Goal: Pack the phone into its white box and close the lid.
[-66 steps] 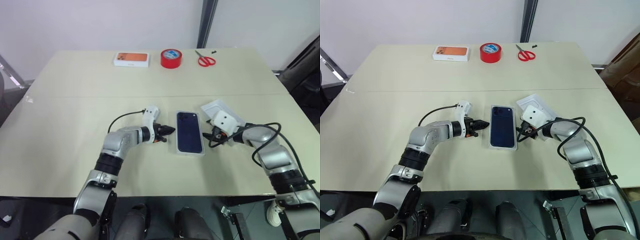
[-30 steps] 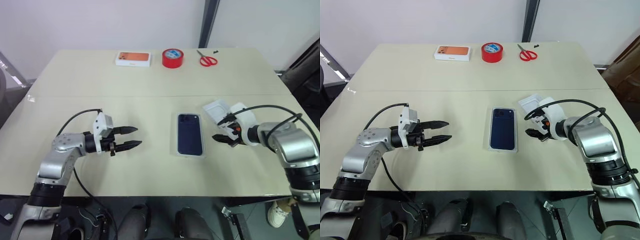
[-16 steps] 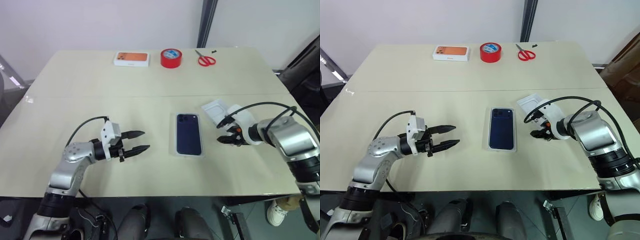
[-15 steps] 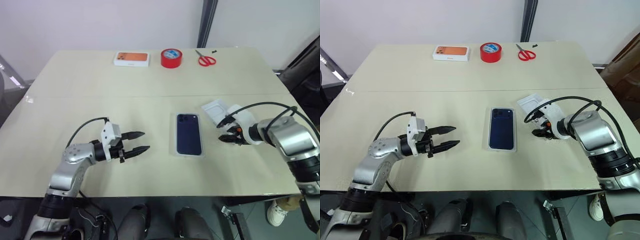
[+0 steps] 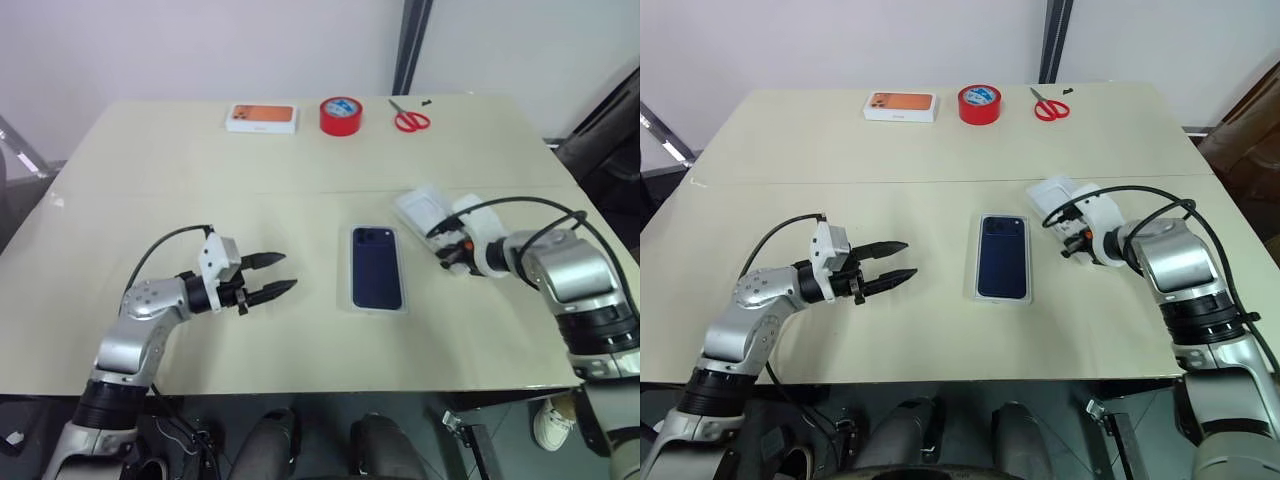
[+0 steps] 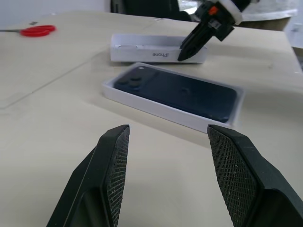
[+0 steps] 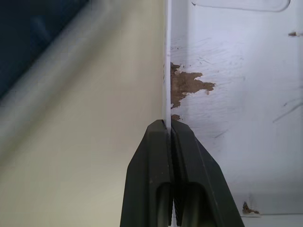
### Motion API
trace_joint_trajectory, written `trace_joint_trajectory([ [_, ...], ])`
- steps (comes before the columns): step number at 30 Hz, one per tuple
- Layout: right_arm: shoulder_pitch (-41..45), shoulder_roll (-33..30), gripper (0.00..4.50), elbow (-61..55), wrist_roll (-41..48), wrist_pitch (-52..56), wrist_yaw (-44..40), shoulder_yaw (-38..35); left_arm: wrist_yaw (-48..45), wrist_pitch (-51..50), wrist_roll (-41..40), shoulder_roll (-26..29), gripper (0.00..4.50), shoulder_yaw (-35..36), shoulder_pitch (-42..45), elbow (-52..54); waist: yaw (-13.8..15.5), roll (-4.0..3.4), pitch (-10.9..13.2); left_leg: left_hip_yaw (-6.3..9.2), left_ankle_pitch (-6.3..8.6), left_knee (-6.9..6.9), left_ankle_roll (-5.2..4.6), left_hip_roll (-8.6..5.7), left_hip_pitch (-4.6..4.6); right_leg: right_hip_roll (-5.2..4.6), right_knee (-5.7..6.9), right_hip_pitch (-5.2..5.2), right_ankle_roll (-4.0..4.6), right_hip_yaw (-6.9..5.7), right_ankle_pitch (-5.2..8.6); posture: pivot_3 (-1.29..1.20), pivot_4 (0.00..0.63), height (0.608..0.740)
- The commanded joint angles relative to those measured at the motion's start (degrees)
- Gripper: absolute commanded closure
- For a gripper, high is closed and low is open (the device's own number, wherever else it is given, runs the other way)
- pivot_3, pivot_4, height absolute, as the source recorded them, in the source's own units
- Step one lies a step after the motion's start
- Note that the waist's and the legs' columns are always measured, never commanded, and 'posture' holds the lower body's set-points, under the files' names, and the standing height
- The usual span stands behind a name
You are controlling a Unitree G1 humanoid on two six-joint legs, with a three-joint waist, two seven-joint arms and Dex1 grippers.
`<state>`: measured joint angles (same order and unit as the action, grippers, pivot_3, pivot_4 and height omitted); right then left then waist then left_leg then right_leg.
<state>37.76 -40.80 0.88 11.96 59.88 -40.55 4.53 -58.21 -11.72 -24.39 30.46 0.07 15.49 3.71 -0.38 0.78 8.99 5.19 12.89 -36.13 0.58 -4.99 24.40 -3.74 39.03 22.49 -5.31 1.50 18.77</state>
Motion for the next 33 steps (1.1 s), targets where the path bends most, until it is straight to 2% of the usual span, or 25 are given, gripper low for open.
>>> trace_joint_trajectory([
  [1, 3.31, 6.05, 4.44, -1.92, 5.60, -0.58, 2.27, -8.41, 2.00, -1.23, -1.61, -0.59, 1.72, 2.45, 2.33, -1.01, -0.32, 0.01, 0.00, 0.01, 0.00, 0.00, 0.00, 0.01, 0.00, 0.01, 0.00, -0.01, 0.00, -0.01, 0.00, 0.00, 0.150, 0.734],
  [2, 3.51, 7.95, 4.44, -2.65, 6.85, -0.80, 2.62, -9.55, 2.76, -1.10, -1.33, -0.89, 1.72, 2.74, 2.97, -1.49, -0.35, 0.01, 0.00, 0.02, 0.00, 0.01, 0.00, 0.01, 0.00, 0.03, 0.01, -0.01, 0.00, -0.01, 0.00, 0.00, 0.150, 0.734],
  [8, 4.96, 25.87, 4.44, -7.55, 23.13, 15.00, 8.43, -23.88, 5.32, -6.68, -4.21, -1.17, 1.72, 5.34, 6.89, -4.21, -0.47, 0.01, 0.00, 0.04, -0.01, 0.00, 0.01, 0.01, 0.02, 0.04, 0.08, 0.05, -0.01, -0.01, -0.01, 0.00, 0.150, 0.734],
  [12, 4.77, 35.14, 4.44, -10.08, 30.90, 28.54, 12.17, -32.30, 7.03, -9.51, -5.68, -1.76, 1.72, 6.46, 7.50, -4.12, -0.36, 0.00, 0.00, 0.04, -0.01, -0.01, 0.02, 0.00, 0.02, 0.03, 0.11, 0.05, -0.01, -0.01, -0.01, 0.00, 0.150, 0.734],
  [15, 2.71, 39.82, 4.44, -10.36, 38.95, 32.51, 17.22, -35.37, 7.81, -10.86, -6.44, -2.25, 1.72, 7.00, 7.41, -3.63, -0.44, -0.02, -0.01, 0.04, -0.01, 0.00, 0.02, 0.00, 0.02, 0.03, 0.13, 0.09, -0.01, 0.00, -0.01, 0.00, 0.150, 0.734],
  [23, -2.82, 41.02, 4.44, -3.86, 65.24, 32.62, 38.14, -36.47, 9.27, -11.18, -5.82, -3.65, 1.72, 5.85, 5.69, -0.72, -0.76, -0.03, -0.01, 0.01, -0.02, 0.03, 0.02, 0.00, 0.01, 0.01, 0.15, 0.11, -0.01, 0.03, -0.01, 0.00, 0.150, 0.734],
  [28, -8.55, 38.02, 4.44, -2.82, 76.52, 31.10, 48.72, -31.82, 10.34, -10.84, -5.34, -4.76, 1.72, 5.14, 4.95, 0.52, -0.80, -0.04, -0.01, 0.00, -0.02, 0.04, 0.01, 0.01, 0.01, 0.02, 0.15, 0.10, -0.01, 0.03, -0.01, 0.00, 0.150, 0.734],
  [33, -13.77, 32.00, 4.44, -3.99, 93.71, 19.70, 60.00, -21.33, 11.36, -10.52, -4.26, -5.92, 1.72, 3.97, 4.14, 1.12, -0.46, -0.03, -0.01, 0.01, -0.01, -0.02, -0.03, 0.00, 0.00, 0.01, 0.10, 0.00, -0.01, 0.01, 0.00, 0.00, 0.150, 0.734],
])
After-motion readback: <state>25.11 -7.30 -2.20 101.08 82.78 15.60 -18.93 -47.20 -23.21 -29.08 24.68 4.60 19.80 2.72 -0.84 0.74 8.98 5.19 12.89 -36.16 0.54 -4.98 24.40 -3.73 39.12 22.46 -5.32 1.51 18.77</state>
